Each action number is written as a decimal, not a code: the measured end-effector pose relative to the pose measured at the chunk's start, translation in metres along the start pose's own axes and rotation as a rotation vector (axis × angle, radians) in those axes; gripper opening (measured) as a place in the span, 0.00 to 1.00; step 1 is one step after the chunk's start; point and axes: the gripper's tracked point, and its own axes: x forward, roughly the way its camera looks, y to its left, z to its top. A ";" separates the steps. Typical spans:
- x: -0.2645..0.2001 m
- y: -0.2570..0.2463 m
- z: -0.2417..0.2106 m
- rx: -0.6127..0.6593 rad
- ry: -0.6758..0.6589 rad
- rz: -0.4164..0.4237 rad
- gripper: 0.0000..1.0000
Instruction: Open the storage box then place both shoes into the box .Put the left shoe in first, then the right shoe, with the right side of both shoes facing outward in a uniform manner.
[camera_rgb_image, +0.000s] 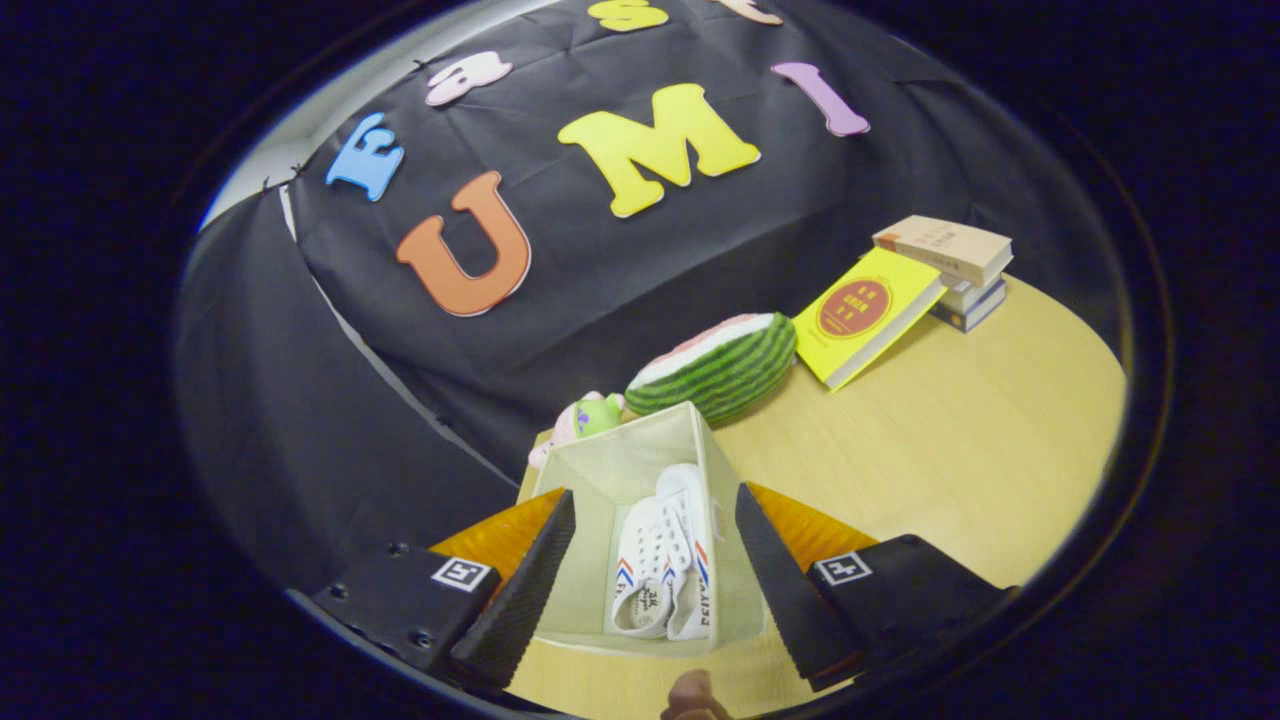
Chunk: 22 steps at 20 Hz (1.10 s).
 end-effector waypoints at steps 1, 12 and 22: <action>-0.008 -0.001 0.008 -0.023 -0.029 -0.001 1.00; -0.127 -0.010 0.082 -0.290 -0.339 -0.046 1.00; -0.217 -0.046 0.099 -0.519 -0.438 -0.102 1.00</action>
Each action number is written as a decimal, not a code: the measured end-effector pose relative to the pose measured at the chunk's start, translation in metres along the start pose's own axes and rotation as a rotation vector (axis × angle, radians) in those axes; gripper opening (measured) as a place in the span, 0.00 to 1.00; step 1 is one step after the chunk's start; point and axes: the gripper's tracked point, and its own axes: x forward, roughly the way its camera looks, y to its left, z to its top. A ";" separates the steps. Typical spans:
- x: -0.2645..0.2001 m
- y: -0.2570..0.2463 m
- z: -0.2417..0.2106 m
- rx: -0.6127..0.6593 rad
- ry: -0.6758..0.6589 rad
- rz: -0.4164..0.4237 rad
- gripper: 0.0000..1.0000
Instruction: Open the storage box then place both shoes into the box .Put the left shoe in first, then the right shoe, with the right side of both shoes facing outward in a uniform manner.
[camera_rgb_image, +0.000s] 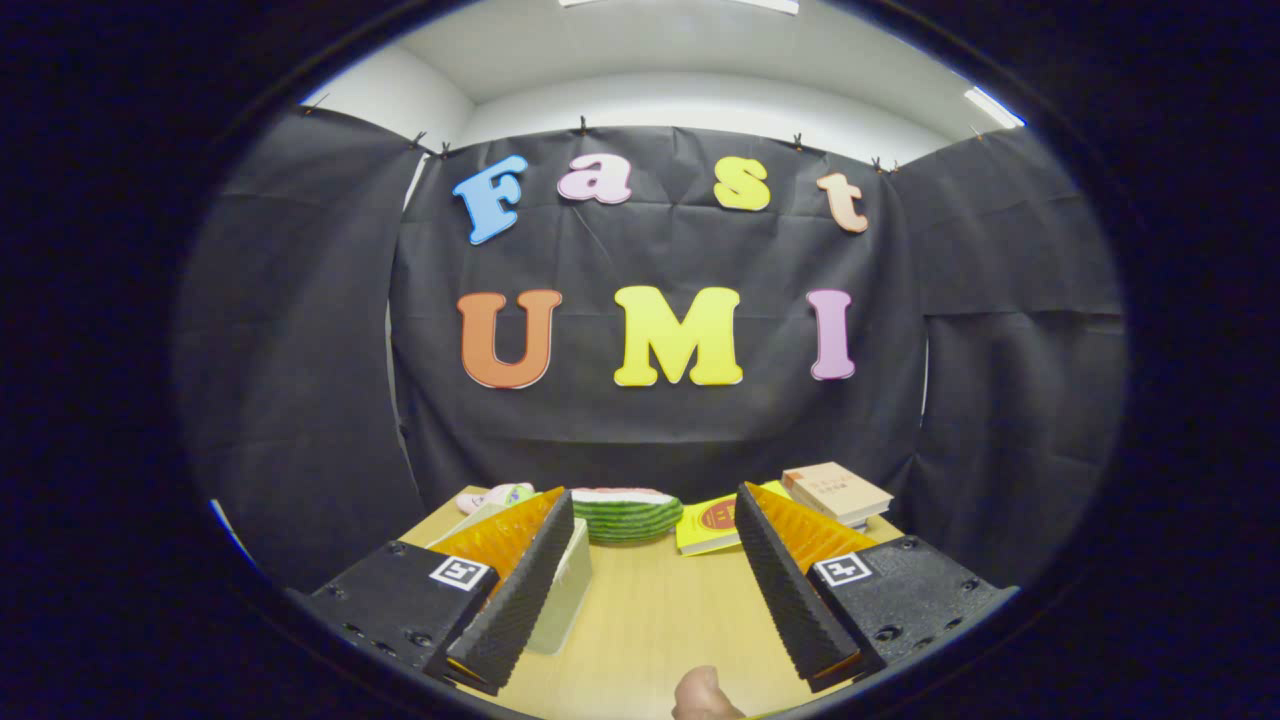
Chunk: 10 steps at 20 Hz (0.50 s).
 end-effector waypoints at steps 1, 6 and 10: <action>-0.007 -0.004 -0.002 -0.018 -0.008 -0.001 1.00; -0.035 -0.017 -0.022 -0.020 -0.001 0.056 1.00; -0.043 -0.078 -0.034 -0.044 -0.004 -0.004 1.00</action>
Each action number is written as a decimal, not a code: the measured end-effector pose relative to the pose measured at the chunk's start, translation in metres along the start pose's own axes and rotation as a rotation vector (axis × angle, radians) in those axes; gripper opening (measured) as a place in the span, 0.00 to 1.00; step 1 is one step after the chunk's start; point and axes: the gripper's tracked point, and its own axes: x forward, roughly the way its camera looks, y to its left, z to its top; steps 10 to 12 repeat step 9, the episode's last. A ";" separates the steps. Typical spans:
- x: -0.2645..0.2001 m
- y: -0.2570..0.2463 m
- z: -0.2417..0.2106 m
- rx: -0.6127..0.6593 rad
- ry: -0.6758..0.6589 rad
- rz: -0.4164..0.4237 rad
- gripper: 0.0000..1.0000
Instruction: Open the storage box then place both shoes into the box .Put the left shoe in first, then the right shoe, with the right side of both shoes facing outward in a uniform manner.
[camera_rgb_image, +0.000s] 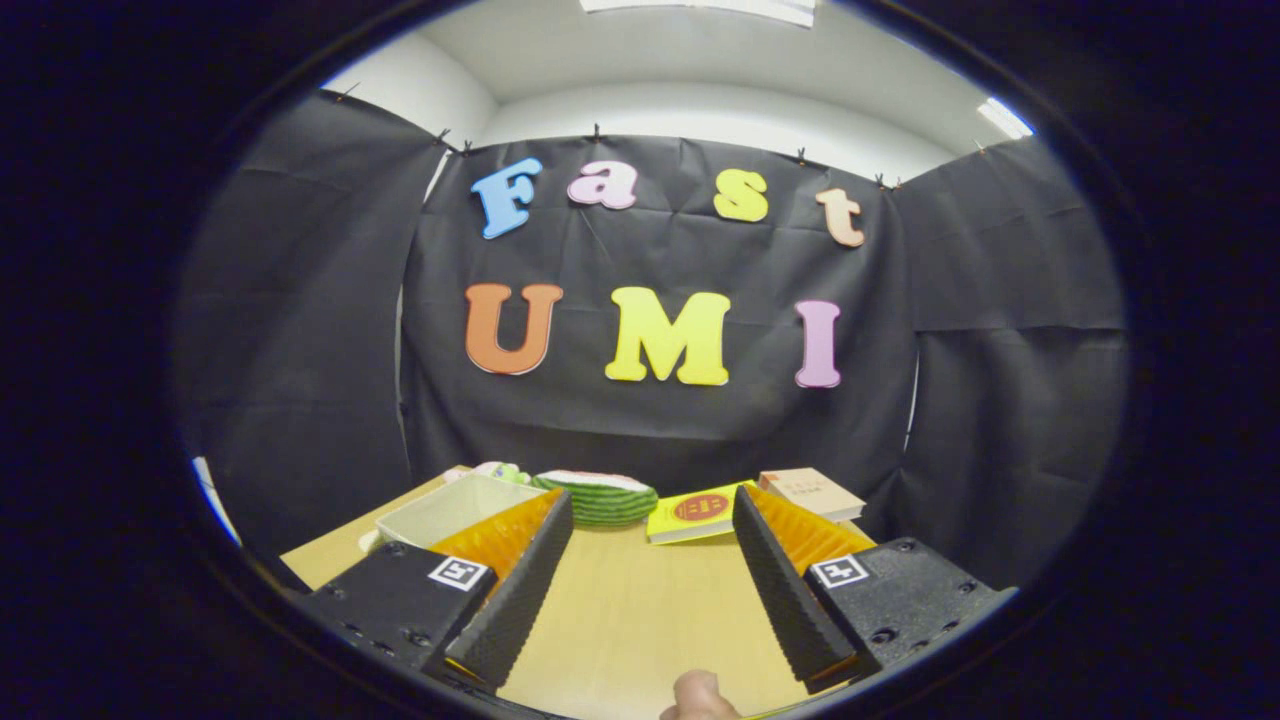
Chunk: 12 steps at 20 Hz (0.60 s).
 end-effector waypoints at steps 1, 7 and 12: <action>0.000 -0.005 -0.006 -0.002 0.008 -0.007 1.00; 0.008 -0.024 -0.027 0.028 0.057 0.018 1.00; 0.005 -0.026 -0.024 0.031 0.054 0.021 1.00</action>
